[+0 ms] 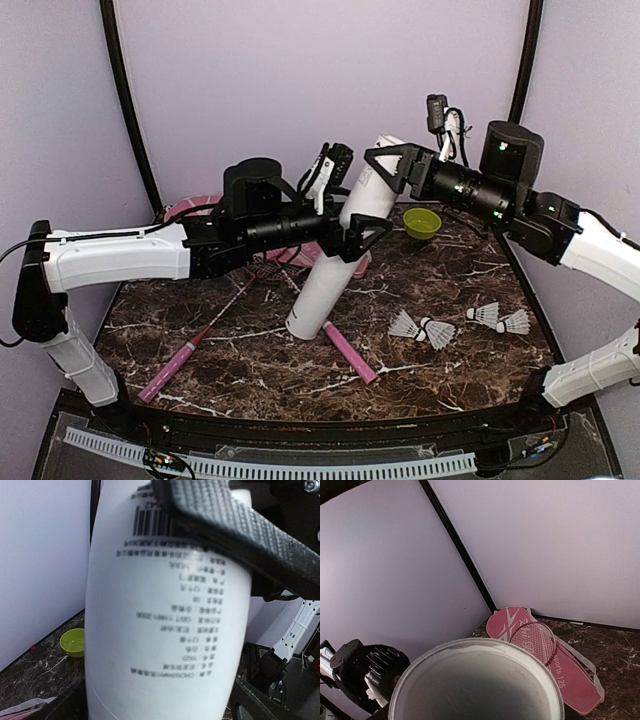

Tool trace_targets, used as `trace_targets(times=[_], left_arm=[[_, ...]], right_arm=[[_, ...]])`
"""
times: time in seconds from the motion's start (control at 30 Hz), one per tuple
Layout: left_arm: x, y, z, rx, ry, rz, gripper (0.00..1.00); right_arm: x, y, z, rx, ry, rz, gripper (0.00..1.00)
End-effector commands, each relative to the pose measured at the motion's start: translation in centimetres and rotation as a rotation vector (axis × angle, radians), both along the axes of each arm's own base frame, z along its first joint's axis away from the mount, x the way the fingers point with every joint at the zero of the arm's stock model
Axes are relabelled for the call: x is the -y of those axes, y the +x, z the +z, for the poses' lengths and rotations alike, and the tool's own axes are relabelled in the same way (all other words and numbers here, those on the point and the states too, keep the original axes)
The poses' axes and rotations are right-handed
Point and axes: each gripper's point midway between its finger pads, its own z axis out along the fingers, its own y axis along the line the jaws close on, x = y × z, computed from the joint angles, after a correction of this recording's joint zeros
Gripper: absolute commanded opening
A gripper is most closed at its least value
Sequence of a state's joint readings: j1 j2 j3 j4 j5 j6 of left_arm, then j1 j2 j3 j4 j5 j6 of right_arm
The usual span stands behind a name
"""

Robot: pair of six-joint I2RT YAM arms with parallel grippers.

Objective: Pack up the badminton gear

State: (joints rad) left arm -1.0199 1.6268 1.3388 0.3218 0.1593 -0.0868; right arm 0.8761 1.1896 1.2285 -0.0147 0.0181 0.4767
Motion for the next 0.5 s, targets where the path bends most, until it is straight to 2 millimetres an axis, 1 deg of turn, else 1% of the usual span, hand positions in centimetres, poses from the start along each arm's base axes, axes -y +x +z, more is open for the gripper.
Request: trace_targets(times=[0.0, 0.13, 0.23, 0.33, 0.4, 0.47], left_arm=[[-0.3, 0.4, 0.4, 0.033, 0.032, 0.032, 0.99], [-0.3, 0.5, 0.4, 0.05, 0.036, 0.033, 0.99], [-0.2, 0.4, 0.4, 0.063, 0.038, 0.025, 0.94], [-0.2, 0.5, 0.6, 0.07, 0.033, 0.028, 0.85], [-0.2, 0.6, 0.8, 0.075, 0.026, 0.033, 0.77], [-0.1, 0.5, 0.9, 0.082, 0.02, 0.03, 0.73]], right_arm=[[-0.3, -0.8, 2.3, 0.039, 0.094, 0.033, 0.52], [-0.3, -0.8, 1.8, 0.029, 0.087, 0.034, 0.52], [-0.3, -0.7, 1.3, 0.018, 0.074, 0.03, 0.53], [-0.2, -0.8, 1.0, 0.015, 0.071, 0.031, 0.53], [-0.1, -0.9, 1.0, 0.023, 0.073, 0.03, 0.53], [0.0, -0.8, 0.9, 0.023, 0.062, 0.024, 0.53]])
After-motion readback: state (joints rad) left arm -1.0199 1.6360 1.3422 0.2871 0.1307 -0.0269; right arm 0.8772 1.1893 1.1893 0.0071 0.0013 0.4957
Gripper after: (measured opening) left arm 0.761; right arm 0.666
